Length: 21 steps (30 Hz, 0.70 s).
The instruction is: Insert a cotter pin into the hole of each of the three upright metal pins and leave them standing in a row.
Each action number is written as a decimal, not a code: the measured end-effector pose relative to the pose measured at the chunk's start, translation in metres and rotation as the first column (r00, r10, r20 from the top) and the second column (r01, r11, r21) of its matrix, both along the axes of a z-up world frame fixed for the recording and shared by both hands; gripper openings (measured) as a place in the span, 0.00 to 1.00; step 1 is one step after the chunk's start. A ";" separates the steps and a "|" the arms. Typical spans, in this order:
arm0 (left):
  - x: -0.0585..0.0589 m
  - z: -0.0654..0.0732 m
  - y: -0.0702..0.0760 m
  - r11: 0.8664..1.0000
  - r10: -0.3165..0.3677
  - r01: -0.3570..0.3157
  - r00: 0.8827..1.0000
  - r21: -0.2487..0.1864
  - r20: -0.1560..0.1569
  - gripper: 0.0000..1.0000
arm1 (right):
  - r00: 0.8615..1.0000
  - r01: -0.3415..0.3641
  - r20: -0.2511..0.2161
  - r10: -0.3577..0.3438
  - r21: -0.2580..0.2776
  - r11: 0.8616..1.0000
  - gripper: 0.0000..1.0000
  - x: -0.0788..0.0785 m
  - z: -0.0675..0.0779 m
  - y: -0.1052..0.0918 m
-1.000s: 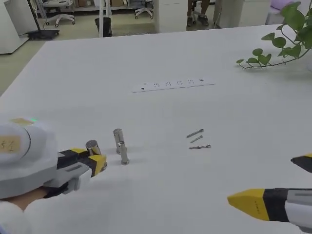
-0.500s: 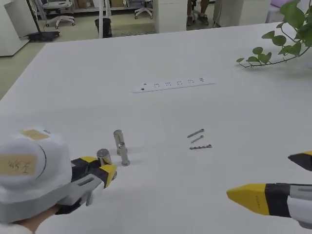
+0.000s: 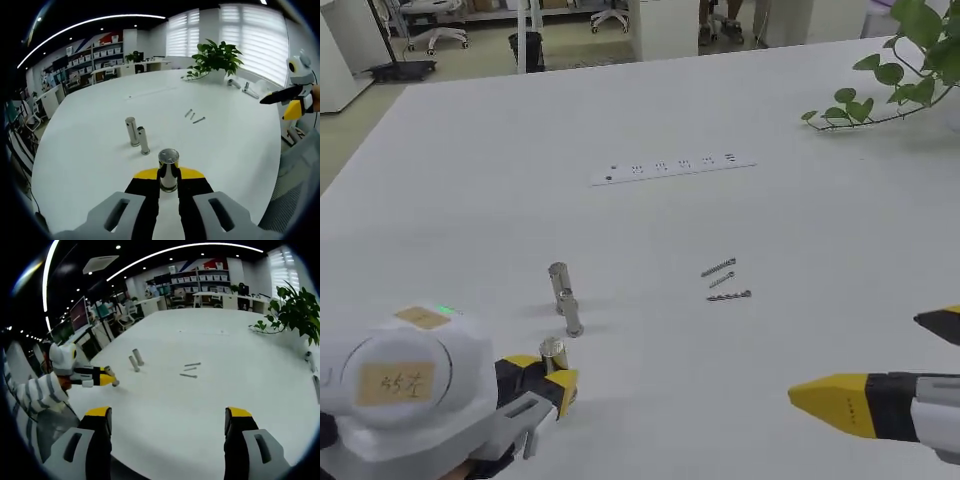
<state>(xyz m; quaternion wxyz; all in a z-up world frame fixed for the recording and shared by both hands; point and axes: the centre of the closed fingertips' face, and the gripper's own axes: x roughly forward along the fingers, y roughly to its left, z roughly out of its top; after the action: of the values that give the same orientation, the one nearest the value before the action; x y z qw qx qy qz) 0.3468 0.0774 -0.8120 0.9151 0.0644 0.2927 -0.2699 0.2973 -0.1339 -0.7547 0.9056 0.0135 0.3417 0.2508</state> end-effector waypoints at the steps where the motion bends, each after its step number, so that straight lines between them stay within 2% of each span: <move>1: 0.000 -0.001 0.000 1.000 0.003 -0.003 1.000 -0.003 -0.002 0.11 | 1.000 0.000 0.001 0.000 0.000 1.000 0.95 0.000 0.000 0.000; 4: -0.004 -0.010 -0.003 1.000 -0.001 0.001 0.999 -0.007 -0.035 0.11 | 1.000 0.005 0.005 -0.005 0.004 1.000 0.95 0.000 0.001 -0.001; 9: -0.008 -0.020 -0.005 1.000 0.004 -0.005 0.998 -0.016 -0.057 0.11 | 1.000 0.004 0.003 -0.004 -0.004 1.000 0.95 -0.001 0.001 -0.003; 12: -0.009 -0.022 -0.006 1.000 0.010 -0.011 0.998 -0.025 -0.063 0.11 | 1.000 0.003 0.001 -0.003 -0.006 1.000 0.95 -0.001 0.000 -0.003; 15: -0.010 -0.025 -0.006 1.000 0.008 -0.008 0.998 -0.010 -0.059 0.11 | 1.000 -0.001 -0.003 0.001 -0.008 1.000 0.95 -0.002 0.000 -0.002; 18: -0.010 -0.027 -0.005 1.000 0.011 -0.012 0.998 -0.016 -0.066 0.11 | 1.000 -0.003 -0.002 0.003 -0.014 1.000 0.95 -0.002 -0.001 -0.003; 21: -0.010 -0.027 -0.005 1.000 0.008 -0.009 0.998 -0.012 -0.058 0.11 | 1.000 -0.002 0.002 0.002 -0.009 1.000 0.95 -0.002 0.001 -0.003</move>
<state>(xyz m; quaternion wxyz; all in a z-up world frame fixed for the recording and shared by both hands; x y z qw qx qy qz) 0.3369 0.0720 -0.8391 0.9077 0.0499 0.3178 -0.2694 0.2953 -0.1365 -0.7541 0.9059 0.0091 0.3417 0.2500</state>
